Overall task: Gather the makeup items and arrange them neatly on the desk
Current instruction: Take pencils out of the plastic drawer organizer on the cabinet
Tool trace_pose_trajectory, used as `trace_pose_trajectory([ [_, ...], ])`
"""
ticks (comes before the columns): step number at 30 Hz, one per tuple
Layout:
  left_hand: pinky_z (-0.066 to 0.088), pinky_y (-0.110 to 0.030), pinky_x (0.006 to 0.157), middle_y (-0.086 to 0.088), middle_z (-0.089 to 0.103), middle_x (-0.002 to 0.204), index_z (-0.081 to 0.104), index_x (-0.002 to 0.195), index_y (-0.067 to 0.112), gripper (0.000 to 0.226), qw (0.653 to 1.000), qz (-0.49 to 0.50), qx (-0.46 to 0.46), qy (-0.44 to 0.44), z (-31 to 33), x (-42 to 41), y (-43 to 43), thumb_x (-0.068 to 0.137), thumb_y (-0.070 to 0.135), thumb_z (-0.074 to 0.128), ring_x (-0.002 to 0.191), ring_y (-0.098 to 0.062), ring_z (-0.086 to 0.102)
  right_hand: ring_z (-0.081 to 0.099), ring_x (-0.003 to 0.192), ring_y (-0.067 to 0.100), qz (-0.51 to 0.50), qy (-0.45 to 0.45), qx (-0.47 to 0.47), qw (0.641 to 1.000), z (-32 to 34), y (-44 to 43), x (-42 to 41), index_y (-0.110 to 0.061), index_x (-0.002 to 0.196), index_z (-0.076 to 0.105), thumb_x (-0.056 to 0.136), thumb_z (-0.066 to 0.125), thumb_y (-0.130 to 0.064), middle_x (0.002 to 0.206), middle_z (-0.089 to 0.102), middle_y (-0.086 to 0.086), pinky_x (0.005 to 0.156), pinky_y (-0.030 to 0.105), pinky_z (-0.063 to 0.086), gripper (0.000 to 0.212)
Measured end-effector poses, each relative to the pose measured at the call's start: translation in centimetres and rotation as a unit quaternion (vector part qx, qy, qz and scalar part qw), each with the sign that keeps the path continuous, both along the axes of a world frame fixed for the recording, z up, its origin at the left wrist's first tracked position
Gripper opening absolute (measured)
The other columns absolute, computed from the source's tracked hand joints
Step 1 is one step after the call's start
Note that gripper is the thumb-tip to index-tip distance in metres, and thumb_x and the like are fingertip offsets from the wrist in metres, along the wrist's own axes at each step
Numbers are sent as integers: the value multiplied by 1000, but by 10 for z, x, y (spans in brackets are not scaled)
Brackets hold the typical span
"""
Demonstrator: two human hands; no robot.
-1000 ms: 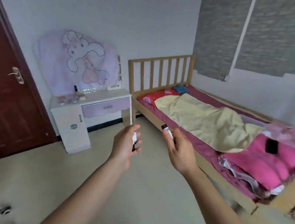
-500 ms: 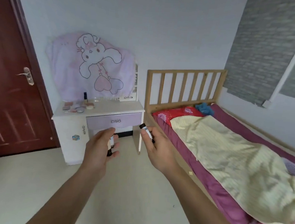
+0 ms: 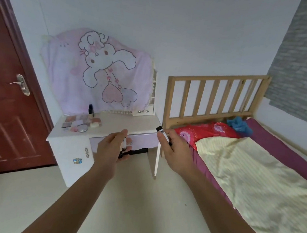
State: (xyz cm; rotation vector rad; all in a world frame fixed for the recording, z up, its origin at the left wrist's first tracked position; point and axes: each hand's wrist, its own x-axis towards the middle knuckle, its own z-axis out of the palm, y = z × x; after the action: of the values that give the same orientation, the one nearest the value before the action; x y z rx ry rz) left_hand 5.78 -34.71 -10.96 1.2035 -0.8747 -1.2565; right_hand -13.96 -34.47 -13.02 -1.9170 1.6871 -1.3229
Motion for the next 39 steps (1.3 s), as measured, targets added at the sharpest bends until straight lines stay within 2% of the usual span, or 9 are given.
trace_pose_trajectory([
  [6,58,-40,76,-2,75,96,67,102,21,15,999,11,11,-51,-34,-20,-139,93,31,63,85,-21,72,44,53,7,24,0,15,1000,-31,-149,-17,-27,108,58,100,41,-52,59,45,-5,52,24,33,32],
  [13,57,-36,70,-3,71,101,69,101,20,19,994,51,72,-72,-49,-28,-315,95,34,57,90,-23,67,52,57,8,76,-31,105,991,-58,-339,-36,-24,115,51,99,40,-57,64,53,-6,58,28,42,39],
  [22,48,-34,66,-10,65,95,62,97,12,39,977,68,201,28,-84,10,-468,98,49,48,81,-27,63,55,67,11,147,-15,216,965,-92,-518,-7,-23,111,50,98,44,-55,76,59,-6,67,32,46,35],
  [25,50,-34,64,-12,62,90,59,95,12,42,970,46,225,78,-106,31,-521,91,54,59,84,-29,62,55,69,11,157,15,242,957,-115,-571,10,-24,111,49,98,44,-55,79,59,-7,70,33,47,34],
  [27,51,-35,65,-12,60,91,58,94,13,31,970,12,231,79,-123,47,-560,88,42,67,84,-29,60,55,70,12,154,25,255,954,-132,-605,23,-23,110,49,98,44,-54,81,59,-7,70,33,48,33],
  [30,52,-35,65,-12,55,93,55,95,13,5,974,-30,224,-30,-156,70,-623,92,11,57,77,-24,58,53,70,9,146,53,284,946,-160,-662,43,-23,108,50,99,46,-50,83,57,-6,65,27,44,29],
  [34,50,-34,63,-8,56,89,54,102,12,16,943,-69,220,-241,-206,100,-715,91,6,45,74,-21,54,50,72,8,123,100,319,934,-199,-748,73,-25,102,49,97,45,-50,93,54,-3,63,25,39,26],
  [37,45,-34,70,-6,58,96,50,113,13,22,838,-162,168,-493,-247,130,-773,93,12,42,81,-24,56,53,82,15,108,143,359,916,-226,-801,100,-18,109,51,100,45,-43,101,50,-1,69,27,40,27],
  [39,47,-36,77,-7,57,107,48,121,16,27,777,-216,126,-577,-270,146,-808,95,14,40,92,-26,57,58,96,22,89,162,393,901,-246,-831,117,-16,119,49,101,45,-42,112,52,2,75,28,42,32],
])
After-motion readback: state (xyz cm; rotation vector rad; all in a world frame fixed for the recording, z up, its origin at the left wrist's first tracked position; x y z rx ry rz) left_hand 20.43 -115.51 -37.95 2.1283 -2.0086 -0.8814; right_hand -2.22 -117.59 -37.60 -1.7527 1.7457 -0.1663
